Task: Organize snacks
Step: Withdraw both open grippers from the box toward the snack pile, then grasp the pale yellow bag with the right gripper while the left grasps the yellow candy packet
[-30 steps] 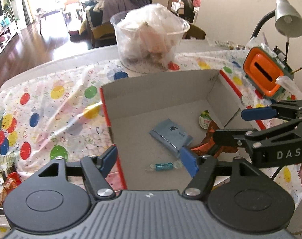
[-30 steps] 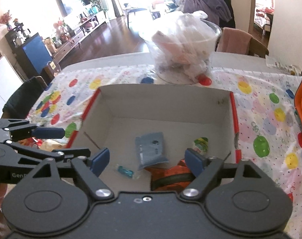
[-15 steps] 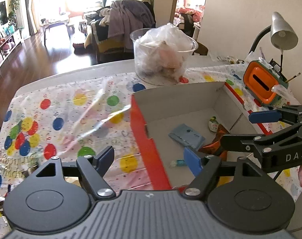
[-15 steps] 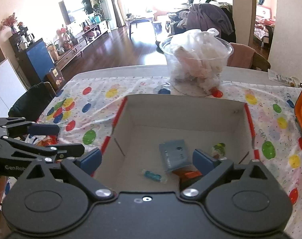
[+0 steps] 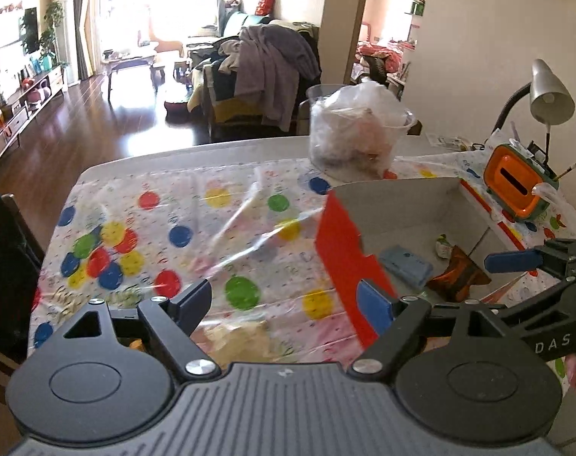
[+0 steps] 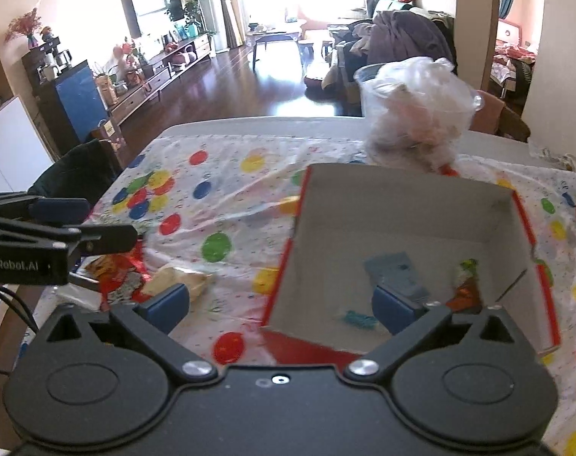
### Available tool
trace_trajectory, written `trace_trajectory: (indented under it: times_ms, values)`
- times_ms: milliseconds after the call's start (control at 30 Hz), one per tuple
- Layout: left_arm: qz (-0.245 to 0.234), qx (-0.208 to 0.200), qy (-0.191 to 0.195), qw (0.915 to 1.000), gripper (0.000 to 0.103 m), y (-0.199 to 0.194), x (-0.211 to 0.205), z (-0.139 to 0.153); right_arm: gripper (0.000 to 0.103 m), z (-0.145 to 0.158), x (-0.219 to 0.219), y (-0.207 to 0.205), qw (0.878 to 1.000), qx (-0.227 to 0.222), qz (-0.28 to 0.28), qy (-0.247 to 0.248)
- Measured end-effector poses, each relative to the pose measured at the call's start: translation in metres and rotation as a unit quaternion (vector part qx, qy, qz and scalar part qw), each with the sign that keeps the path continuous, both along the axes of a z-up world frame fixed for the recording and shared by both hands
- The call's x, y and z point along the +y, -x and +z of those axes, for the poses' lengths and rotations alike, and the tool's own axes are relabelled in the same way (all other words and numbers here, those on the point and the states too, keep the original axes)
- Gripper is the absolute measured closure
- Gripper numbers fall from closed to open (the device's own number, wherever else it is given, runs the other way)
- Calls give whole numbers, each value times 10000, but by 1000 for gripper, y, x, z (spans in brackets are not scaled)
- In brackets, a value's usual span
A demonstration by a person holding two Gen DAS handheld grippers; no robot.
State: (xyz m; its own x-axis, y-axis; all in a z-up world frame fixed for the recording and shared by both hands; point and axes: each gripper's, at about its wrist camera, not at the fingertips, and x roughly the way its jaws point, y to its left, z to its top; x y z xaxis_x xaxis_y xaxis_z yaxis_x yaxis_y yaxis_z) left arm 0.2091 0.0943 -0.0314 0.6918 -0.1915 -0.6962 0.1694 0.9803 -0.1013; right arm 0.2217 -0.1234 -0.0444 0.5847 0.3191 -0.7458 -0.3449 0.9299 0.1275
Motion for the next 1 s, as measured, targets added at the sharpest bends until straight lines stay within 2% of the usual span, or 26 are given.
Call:
trace_trajectory:
  times_ms: [300,633,800,1000]
  values:
    - [392,209,-53,9990,19,13,68,-16,0,-18,47,8,9998,155,147,19]
    - [792,594,-91,9950,19,24,134,-47,3,-49,85,7,9974,352,559,302]
    - [599,777,-74,9952,19,37,144,-64,5,-62,104,-1,9934,388,943,523]
    - [63,765,-220,9968,19,56,118,-84,10,-70,132,-23,9860,267,1438,799]
